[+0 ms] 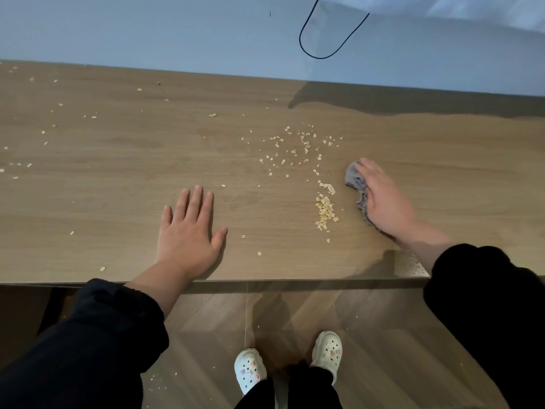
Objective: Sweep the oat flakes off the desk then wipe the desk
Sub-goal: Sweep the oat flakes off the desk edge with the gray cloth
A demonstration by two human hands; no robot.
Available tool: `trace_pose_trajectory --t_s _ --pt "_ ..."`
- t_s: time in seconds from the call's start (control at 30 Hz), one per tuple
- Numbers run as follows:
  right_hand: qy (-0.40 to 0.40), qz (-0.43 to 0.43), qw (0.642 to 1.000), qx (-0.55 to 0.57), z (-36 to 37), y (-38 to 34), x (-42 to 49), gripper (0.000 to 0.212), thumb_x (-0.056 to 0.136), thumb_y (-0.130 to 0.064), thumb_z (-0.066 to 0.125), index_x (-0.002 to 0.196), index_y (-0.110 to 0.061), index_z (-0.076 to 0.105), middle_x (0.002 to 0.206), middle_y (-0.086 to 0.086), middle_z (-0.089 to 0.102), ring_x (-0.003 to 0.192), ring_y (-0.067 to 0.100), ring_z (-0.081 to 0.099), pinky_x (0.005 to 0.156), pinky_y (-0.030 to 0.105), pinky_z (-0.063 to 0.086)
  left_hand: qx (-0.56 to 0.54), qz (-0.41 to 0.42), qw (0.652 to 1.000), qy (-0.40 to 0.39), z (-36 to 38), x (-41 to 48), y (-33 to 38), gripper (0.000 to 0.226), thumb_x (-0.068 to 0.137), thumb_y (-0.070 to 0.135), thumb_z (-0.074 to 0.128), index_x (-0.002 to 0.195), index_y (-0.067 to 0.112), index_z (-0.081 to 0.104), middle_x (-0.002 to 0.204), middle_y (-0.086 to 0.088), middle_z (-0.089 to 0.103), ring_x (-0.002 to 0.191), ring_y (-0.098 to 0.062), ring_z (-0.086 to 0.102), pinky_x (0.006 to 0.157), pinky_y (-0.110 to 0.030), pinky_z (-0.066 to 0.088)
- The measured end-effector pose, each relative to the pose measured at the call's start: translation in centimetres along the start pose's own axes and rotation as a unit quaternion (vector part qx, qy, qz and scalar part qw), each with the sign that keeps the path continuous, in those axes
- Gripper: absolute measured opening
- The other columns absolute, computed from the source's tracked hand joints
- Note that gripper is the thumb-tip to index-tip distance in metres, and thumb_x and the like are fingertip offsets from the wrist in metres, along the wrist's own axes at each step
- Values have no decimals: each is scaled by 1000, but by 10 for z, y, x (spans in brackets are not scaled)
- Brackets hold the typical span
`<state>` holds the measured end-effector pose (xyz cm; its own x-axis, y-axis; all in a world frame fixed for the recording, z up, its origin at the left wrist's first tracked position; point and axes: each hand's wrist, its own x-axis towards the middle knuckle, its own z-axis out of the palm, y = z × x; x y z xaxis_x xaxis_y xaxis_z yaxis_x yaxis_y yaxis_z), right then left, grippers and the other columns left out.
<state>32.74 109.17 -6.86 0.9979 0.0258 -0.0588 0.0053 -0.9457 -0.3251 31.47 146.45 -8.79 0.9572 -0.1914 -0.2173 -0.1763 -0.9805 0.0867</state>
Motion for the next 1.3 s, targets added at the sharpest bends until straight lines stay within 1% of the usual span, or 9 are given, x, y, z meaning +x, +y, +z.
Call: trace_pose_trajectory --t_s 0.17,0.3,0.47,0.53,0.63,0.73,0.87,1.13,1.3 --pt "88 170 981 -14 11 -18 9 65 90 -1 48 151 -5 26 159 12 21 149 27 14 122 41 12 0 26 999 30 4 -4 -10 81 86 61 7 154 18 7 160 1 -2 148 -19 -6 120 -45 2" --pt "46 52 998 -3 25 -55 14 67 89 0 50 151 -16 29 161 3 18 149 20 9 123 37 7 -16 25 999 40 4 -4 -11 81 86 61 11 154 18 11 160 2 0 148 -18 -4 120 -44 4" --pt "-63 -67 996 -6 15 -52 8 68 96 5 36 153 -23 14 160 -8 6 147 7 1 121 31 3 -29 26 998 47 5 -5 -11 81 85 62 13 154 20 14 160 3 3 148 -16 -3 120 -44 4" --pt "-60 -36 998 0 7 -32 1 69 95 5 37 154 -24 15 162 -6 7 147 7 3 122 34 7 -35 28 998 51 4 -4 -11 81 85 62 15 154 19 17 160 2 6 149 -17 0 120 -44 5" --pt "14 103 994 44 0 -12 -30 61 98 1 37 154 -18 21 162 -2 13 149 12 8 122 33 7 -33 31 998 51 4 -4 -12 81 84 61 14 154 19 18 161 1 8 149 -18 1 120 -44 5" --pt "51 216 975 0 10 -24 -53 63 96 -5 42 154 -12 18 162 4 12 150 19 8 123 37 10 -32 30 998 54 4 -5 -12 81 84 61 13 153 19 18 161 0 7 149 -17 0 120 -44 5" --pt "59 207 974 -72 40 -74 -56 77 92 -19 53 154 -9 8 162 9 7 150 25 3 123 40 8 -26 32 998 55 5 -5 -12 81 85 61 12 154 20 17 161 0 7 149 -17 0 120 -43 4" --pt "-5 98 994 -50 44 -103 -61 86 90 -10 54 154 -14 -5 162 4 -8 149 19 -9 121 36 -4 -28 28 998 57 4 -5 -12 81 83 60 14 153 20 19 161 0 9 149 -17 2 120 -42 4" --pt "22 236 970 -46 26 -59 -92 72 95 -12 45 155 -8 4 163 9 2 150 24 -1 123 40 7 -30 30 997 60 3 -4 -11 82 82 58 16 152 17 26 161 -3 14 148 -21 7 119 -45 7"
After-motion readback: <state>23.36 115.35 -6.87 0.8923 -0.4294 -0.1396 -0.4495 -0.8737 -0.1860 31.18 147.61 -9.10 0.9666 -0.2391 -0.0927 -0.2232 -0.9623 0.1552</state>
